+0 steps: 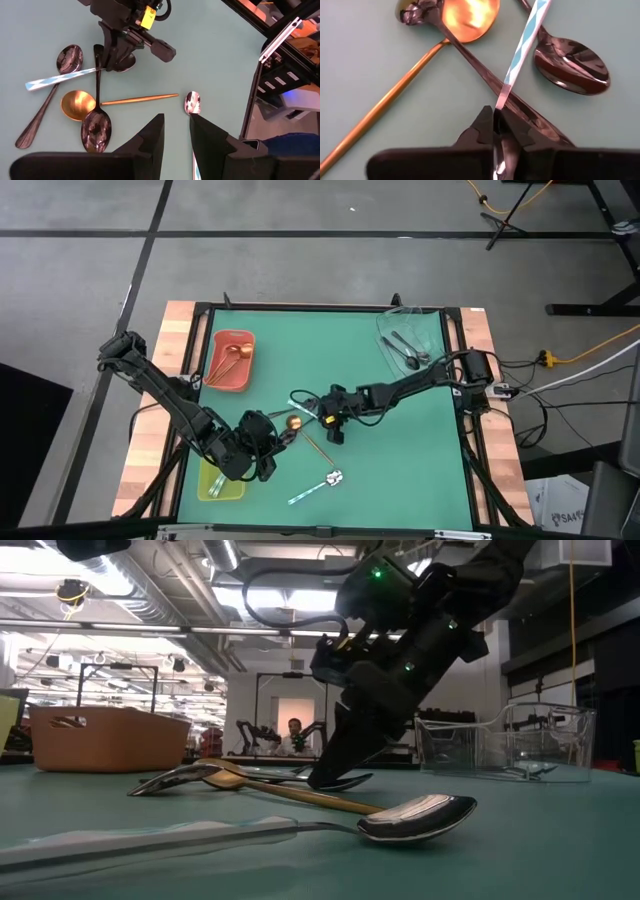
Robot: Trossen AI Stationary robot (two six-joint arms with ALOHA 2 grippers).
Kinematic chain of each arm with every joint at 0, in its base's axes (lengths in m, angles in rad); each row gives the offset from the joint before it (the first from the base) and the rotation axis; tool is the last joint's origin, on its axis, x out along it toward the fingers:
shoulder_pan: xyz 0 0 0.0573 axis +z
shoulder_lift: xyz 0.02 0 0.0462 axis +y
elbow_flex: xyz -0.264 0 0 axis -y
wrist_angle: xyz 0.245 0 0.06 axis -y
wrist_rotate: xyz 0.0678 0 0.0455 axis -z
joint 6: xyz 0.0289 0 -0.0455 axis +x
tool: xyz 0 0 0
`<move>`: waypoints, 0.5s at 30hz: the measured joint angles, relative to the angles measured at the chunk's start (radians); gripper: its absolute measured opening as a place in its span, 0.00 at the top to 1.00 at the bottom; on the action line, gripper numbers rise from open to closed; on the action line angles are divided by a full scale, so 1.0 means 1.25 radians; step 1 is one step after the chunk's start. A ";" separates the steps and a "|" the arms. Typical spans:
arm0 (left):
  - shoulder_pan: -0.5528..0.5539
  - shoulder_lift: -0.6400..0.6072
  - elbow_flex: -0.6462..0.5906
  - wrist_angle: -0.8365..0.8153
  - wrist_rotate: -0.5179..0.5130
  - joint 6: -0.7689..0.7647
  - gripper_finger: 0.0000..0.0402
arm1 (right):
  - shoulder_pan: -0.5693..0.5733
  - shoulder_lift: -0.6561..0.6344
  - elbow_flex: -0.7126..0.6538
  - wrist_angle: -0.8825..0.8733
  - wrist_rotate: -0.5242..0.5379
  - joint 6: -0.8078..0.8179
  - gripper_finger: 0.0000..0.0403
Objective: Sort silverware by color (type)
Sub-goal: Put the blue patterned spoon into the yellow bin
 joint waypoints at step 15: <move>0.000 0.000 0.000 0.000 0.002 -0.002 0.79 | 0.000 -0.004 0.000 -0.001 -0.025 -0.067 1.00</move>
